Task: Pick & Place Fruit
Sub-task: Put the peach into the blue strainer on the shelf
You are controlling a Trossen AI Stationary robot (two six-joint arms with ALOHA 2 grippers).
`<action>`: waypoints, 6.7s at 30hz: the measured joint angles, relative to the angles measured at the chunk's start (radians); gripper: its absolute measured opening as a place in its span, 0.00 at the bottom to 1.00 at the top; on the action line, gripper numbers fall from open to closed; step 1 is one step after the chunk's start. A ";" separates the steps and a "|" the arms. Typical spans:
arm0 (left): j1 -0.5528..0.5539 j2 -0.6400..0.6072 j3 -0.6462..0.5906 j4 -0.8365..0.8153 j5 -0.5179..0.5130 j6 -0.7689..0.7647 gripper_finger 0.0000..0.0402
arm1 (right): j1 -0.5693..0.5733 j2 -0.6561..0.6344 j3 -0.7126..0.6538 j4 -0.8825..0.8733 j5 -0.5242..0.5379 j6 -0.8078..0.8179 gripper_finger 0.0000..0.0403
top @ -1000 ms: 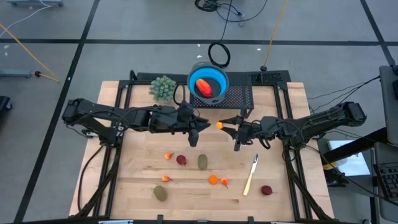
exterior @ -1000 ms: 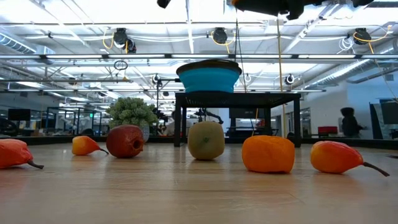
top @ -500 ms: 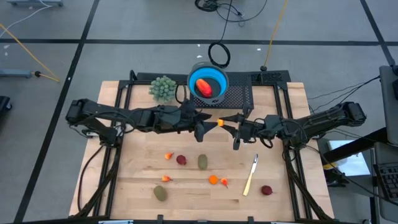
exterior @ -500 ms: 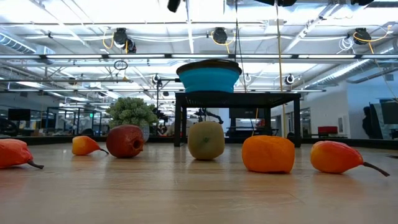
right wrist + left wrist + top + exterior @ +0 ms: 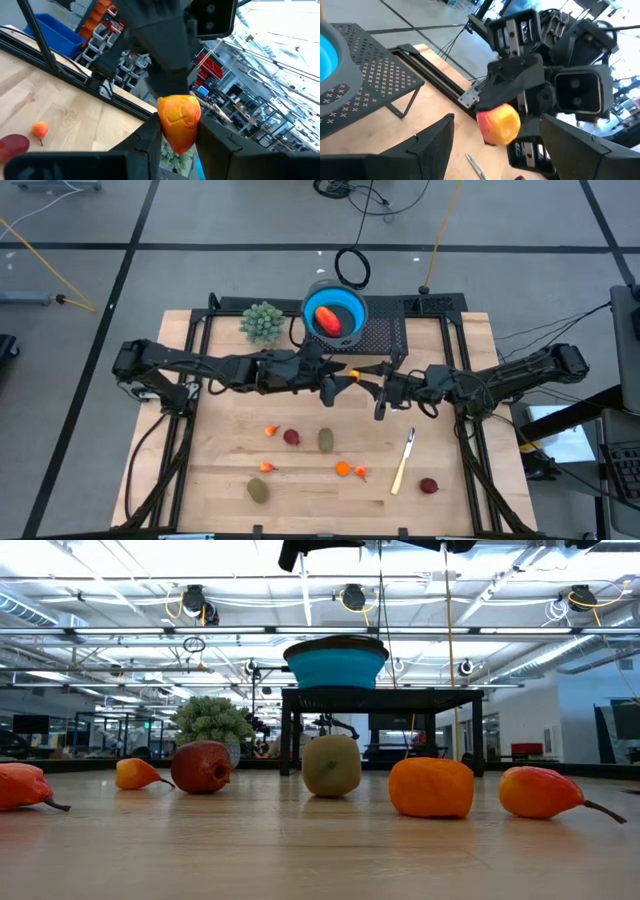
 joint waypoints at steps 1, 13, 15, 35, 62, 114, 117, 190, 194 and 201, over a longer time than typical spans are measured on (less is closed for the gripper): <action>0.000 0.001 0.000 -0.001 -0.001 0.001 0.73 | 0.000 0.000 0.000 0.000 -0.001 0.001 0.24; 0.018 0.041 0.000 0.027 0.005 0.003 0.73 | 0.000 0.000 0.000 0.000 -0.004 0.028 0.24; 0.023 0.042 0.000 0.030 0.004 0.000 0.73 | 0.000 0.001 0.000 -0.004 -0.004 0.037 0.24; 0.029 0.046 0.000 0.056 0.034 0.007 0.37 | -0.001 0.002 0.000 -0.006 0.000 0.051 0.24; 0.030 0.047 -0.001 0.070 0.048 0.003 0.27 | 0.000 -0.001 0.000 -0.044 -0.004 0.153 0.35; 0.416 0.045 0.000 0.049 0.241 0.369 0.27 | -0.061 -0.400 -0.001 -0.654 -0.352 0.682 0.00; 0.438 0.045 0.000 0.048 0.240 0.396 0.27 | -0.061 -0.454 -0.001 -0.683 -0.353 0.687 0.00; 0.522 0.177 0.277 -0.651 0.290 0.643 0.27 | -0.061 -0.640 -0.071 -0.708 -0.346 0.758 0.00; 0.522 0.177 0.277 -0.664 0.291 0.648 0.27 | -0.061 -0.640 -0.071 -0.708 -0.346 0.758 0.00; 0.529 0.177 0.277 -0.670 0.290 0.635 0.40 | -0.061 -0.640 -0.071 -0.708 -0.346 0.755 0.00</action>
